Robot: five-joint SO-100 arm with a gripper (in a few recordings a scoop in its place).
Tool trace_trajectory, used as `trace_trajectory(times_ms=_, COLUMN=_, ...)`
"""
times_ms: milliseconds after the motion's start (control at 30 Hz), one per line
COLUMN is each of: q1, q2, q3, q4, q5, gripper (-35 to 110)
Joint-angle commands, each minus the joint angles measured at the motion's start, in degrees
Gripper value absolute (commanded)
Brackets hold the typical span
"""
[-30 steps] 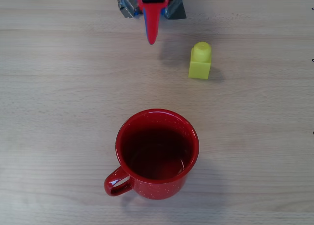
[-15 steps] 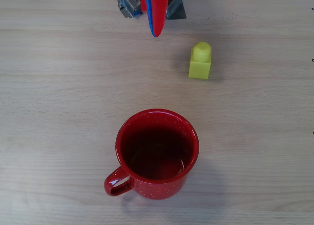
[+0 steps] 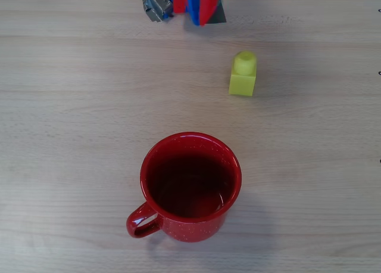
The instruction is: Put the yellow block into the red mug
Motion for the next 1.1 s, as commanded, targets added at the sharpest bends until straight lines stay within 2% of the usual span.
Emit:
trace_trajectory(times_ms=0, q1=-2.02, q2=-1.49, q3=-6.94, q4=3.43, q5=-3.16, gripper=0)
trace_trajectory(times_ms=233, q1=-8.00, q2=-8.00, q3=-17.75, q4=11.95, q5=-5.01, gripper=3)
trace_trajectory(times_ms=467, q1=-15.91, q2=-11.51, q3=-20.30, q4=14.59, q5=-4.66, gripper=8)
trace_trajectory(times_ms=567, q1=-17.93, q2=-12.22, q3=-17.75, q4=13.97, q5=-3.34, gripper=24)
trace_trajectory(times_ms=700, q1=-19.07, q2=-12.22, q3=-15.03, q4=11.60, q5=-2.20, gripper=35)
trace_trajectory(times_ms=1067, q1=-17.84, q2=-18.72, q3=-8.44, q4=2.64, q5=-1.41, gripper=37)
